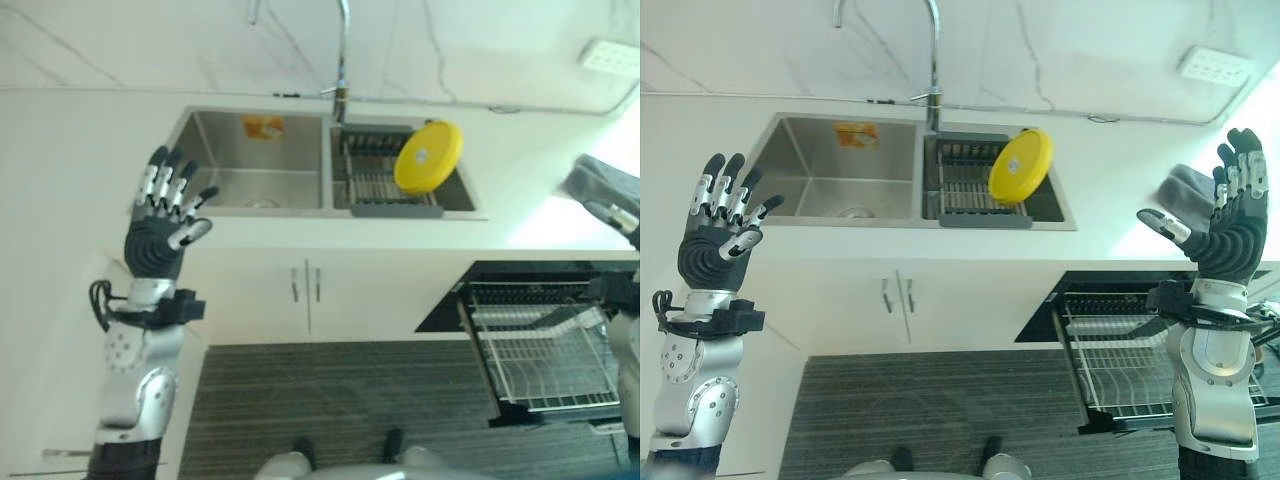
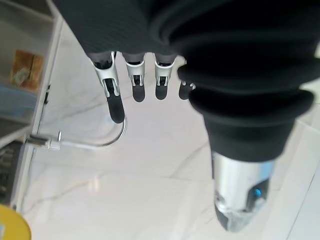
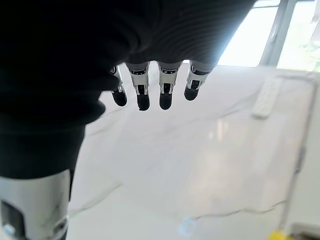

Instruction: Place the dishes in the dishwasher.

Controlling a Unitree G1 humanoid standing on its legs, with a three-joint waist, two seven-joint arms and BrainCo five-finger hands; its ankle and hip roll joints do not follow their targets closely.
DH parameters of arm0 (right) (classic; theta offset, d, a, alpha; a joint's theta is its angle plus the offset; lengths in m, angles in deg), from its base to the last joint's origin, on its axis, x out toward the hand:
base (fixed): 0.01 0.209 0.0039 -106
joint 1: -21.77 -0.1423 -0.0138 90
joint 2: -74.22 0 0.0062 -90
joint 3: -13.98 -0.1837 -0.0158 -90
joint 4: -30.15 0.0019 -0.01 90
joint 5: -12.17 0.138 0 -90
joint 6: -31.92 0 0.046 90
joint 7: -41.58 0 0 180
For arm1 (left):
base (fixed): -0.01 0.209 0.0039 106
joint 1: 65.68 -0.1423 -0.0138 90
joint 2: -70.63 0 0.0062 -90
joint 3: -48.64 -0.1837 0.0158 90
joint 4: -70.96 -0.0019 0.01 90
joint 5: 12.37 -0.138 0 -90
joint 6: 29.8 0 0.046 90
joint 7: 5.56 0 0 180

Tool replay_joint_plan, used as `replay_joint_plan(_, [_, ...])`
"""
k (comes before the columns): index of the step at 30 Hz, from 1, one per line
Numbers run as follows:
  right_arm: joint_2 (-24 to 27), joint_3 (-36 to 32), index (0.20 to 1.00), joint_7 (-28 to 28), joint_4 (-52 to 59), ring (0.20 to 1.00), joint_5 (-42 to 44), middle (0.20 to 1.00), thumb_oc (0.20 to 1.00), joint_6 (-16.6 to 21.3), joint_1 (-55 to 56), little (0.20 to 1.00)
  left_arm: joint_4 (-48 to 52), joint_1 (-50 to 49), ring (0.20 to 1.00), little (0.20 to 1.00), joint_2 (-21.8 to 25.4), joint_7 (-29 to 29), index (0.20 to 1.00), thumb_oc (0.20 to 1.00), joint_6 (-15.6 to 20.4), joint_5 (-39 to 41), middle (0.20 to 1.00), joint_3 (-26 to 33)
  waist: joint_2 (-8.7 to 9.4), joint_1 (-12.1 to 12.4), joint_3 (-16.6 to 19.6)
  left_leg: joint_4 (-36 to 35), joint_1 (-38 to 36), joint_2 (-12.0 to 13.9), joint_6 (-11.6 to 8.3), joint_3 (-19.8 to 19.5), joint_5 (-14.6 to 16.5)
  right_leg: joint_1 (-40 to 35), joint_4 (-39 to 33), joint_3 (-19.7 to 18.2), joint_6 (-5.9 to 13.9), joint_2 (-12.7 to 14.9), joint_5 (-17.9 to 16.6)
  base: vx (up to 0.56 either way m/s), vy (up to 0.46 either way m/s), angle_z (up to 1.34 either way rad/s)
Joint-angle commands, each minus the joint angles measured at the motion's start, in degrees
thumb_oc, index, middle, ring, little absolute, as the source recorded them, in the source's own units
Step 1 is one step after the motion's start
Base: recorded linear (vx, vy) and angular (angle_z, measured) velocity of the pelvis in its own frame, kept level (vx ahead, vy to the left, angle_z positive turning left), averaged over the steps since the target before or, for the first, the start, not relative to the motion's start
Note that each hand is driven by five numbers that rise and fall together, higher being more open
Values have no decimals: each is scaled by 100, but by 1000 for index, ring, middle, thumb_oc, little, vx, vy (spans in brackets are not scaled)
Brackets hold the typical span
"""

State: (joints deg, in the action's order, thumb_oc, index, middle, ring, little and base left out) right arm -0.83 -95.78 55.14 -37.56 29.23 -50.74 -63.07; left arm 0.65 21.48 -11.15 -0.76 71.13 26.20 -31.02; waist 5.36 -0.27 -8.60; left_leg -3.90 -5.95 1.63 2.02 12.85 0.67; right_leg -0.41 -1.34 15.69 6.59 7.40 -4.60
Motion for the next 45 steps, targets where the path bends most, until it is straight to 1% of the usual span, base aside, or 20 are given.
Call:
replay_joint_plan(1, [46,-260,1000,73,145,1000,159,1000,1000,490,-223,1000,352,258,1000,1000,166,278,1000,1000,224,-221,1000,-58,-279,-203,-63,-110,-163,-121,-179,-604,536,583,-54,-525,432,140,-356,230,-138,36])
replay_joint_plan(4, [-33,-287,1000,46,209,1000,177,1000,1000,559,-43,1000,371,179,1000,1000,276,462,1000,1000,237,111,1000,-24,-331,-336,-95,-110,-372,-117,-107,-741,678,713,-4,-768,450,151,-409,444,-296,38])
replay_joint_plan(6, [-8,-190,1000,105,140,1000,89,1000,1000,428,-190,1000,397,208,1000,1000,226,434,1000,1000,140,475,1000,-87,-328,-351,-31,-89,-574,-16,-147,-607,767,555,22,-606,434,114,-276,628,-466,26])
replay_joint_plan(9, [57,-236,1000,73,208,1000,78,1000,1000,226,-194,1000,579,70,1000,1000,102,622,1000,1000,38,661,1000,-84,-386,-437,143,209,-820,257,-368,-307,929,357,66,-366,183,-34,13,474,-377,12])
replay_joint_plan(11, [108,-291,1000,36,200,1000,164,1000,1000,175,-177,1000,585,44,1000,1000,95,653,1000,1000,44,763,1000,-70,-417,-481,192,464,-768,371,-452,-217,895,302,82,-360,82,-99,85,291,-281,12])
replay_joint_plan(13, [116,-322,1000,-39,177,1000,213,1000,1000,154,-117,1000,542,-55,1000,1000,51,763,1000,1000,76,854,1000,-15,-452,-496,224,1241,-520,476,-589,-269,629,192,27,-453,-96,-243,185,287,-303,10])
replay_joint_plan(14, [122,-323,1000,-55,178,1000,242,1000,1000,134,-106,1000,540,-97,1000,1000,42,773,1000,1000,80,853,1000,4,-459,-491,223,1439,-464,484,-617,-281,560,162,20,-475,-137,-269,219,253,-266,7])
replay_joint_plan(17, [127,-321,1000,-172,146,1000,269,1000,1000,117,-71,1000,558,-310,1000,1000,-18,782,1000,1000,120,746,1000,87,-446,-405,144,2861,106,437,-771,-389,185,-43,-3,-541,-361,-324,387,163,-151,0])
replay_joint_plan(19, [94,-318,1000,-257,147,1000,240,1000,1000,72,-80,1000,591,-405,1000,1000,-73,807,1000,1000,116,669,1000,116,-410,-315,32,3460,646,393,-753,-443,181,-161,4,-512,-425,-294,422,151,-46,-13])
replay_joint_plan(21, [104,-216,1000,-299,151,1000,111,1000,1000,-53,-211,1000,589,-428,1000,1000,-92,741,1000,1000,140,527,1000,74,-392,-216,-103,2966,901,488,-634,-269,335,-292,-47,-456,-359,-247,461,222,151,-16])
replay_joint_plan(23, [162,-193,1000,-360,117,1000,110,1000,1000,-116,-324,1000,591,-508,1000,1000,-71,683,1000,1000,226,447,1000,102,-480,-180,-109,1574,844,690,-677,-153,238,-377,-175,-482,-236,-256,506,318,405,-3])
replay_joint_plan(24, [231,-237,1000,-452,54,1000,218,1000,1000,-26,-274,1000,552,-556,1000,1000,-63,604,1000,1000,345,387,1000,86,-557,-125,-95,182,693,830,-882,-227,-292,-556,-332,-578,-122,-259,575,366,481,-6])
replay_joint_plan(25, [254,-281,1000,-473,45,1000,230,1000,1000,18,-237,1000,532,-542,1000,1000,-72,581,1000,1000,374,353,1000,59,-576,-121,-97,-43,637,886,-941,-257,-474,-607,-340,-611,-117,-266,630,334,457,-13])
replay_joint_plan(28, [386,-406,1000,-424,224,1000,320,1000,1000,283,-176,1000,434,-506,1000,1000,-71,672,1000,1000,509,126,1000,-3,-567,-78,-80,-81,756,947,-982,-293,-534,-870,-353,-585,-25,-122,794,228,414,-15])
replay_joint_plan(30, [328,-502,1000,-412,353,1000,487,1000,1000,381,-86,1000,427,-429,1000,1000,-24,685,1000,1000,451,54,1000,38,-538,-61,-22,-99,681,833,-934,-290,-435,-958,-327,-490,117,40,790,215,401,-10])
replay_joint_plan(31, [197,-525,1000,-264,527,1000,412,1000,1000,518,25,1000,458,-163,1000,1000,74,609,1000,1000,318,-27,1000,96,-502,-13,17,-110,567,669,-834,-439,-273,-873,-77,-380,291,258,824,203,382,-23])
replay_joint_plan(34, [90,-480,1000,23,590,1000,489,1000,1000,736,-20,1000,478,91,1000,1000,158,521,1000,1000,108,-162,1000,104,-425,63,58,-110,492,494,-688,-539,-167,-854,98,-319,395,417,855,170,304,4])
replay_joint_plan(36, [-40,-412,1000,71,598,1000,508,1000,1000,890,-144,1000,473,217,1000,1000,191,494,1000,1000,8,-216,1000,60,-391,138,79,-110,450,368,-573,-595,-114,-850,210,-286,425,507,850,138,244,18])
replay_joint_plan(40, [-83,-131,1000,4,587,1000,135,1000,1000,878,-367,1000,541,323,1000,1000,241,473,1000,1000,-121,-314,1000,-12,-347,314,113,-91,423,219,-399,-634,-22,-836,426,-200,410,624,811,85,171,3])
replay_joint_plan(45, [-130,-85,1000,45,450,1000,-37,1000,1000,1000,-474,1000,522,377,1000,1000,287,408,1000,1000,-121,-472,1000,-66,-308,376,142,-82,427,71,-228,-692,56,-747,825,-249,405,610,658,45,125,3])
